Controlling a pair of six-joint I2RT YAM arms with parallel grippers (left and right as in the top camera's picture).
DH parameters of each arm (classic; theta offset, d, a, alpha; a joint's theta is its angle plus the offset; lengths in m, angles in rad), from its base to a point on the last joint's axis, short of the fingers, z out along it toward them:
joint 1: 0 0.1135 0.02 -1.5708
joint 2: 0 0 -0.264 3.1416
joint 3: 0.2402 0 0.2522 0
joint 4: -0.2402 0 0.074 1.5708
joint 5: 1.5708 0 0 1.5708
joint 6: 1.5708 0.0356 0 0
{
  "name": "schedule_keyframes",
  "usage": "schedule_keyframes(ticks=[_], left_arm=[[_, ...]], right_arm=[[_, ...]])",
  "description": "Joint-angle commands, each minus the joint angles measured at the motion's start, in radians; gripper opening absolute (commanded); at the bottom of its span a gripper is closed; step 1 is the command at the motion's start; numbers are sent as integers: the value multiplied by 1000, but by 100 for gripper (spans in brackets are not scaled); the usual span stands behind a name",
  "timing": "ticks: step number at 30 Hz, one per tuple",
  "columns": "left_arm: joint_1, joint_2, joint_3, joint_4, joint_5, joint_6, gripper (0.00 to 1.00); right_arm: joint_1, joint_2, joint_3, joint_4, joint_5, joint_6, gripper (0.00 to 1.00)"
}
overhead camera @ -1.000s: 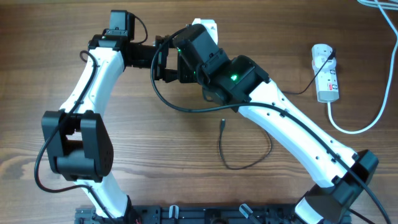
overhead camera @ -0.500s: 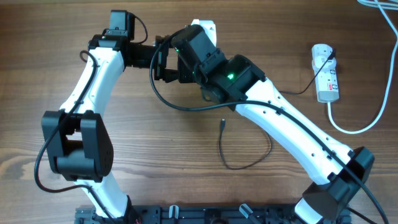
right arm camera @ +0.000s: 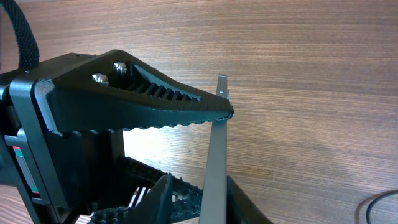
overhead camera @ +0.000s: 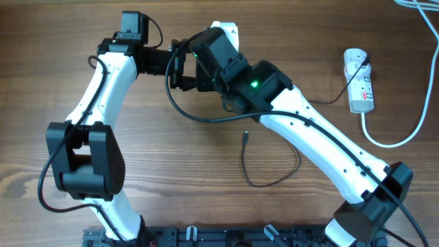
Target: Plug charger to phone and switch on socket
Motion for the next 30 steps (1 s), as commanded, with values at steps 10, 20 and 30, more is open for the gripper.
schedule_keyframes(ticks=[10,20,30], left_arm=[[5,-32,22,4,53,1,61],[5,-32,22,4,53,1,65],[5,-32,22,16,53,1,100]], right_arm=[[-5,20,16,5,21,6,15],[-5,19,16,11,21,34,5],[-18,16,16,7,62,177,4]])
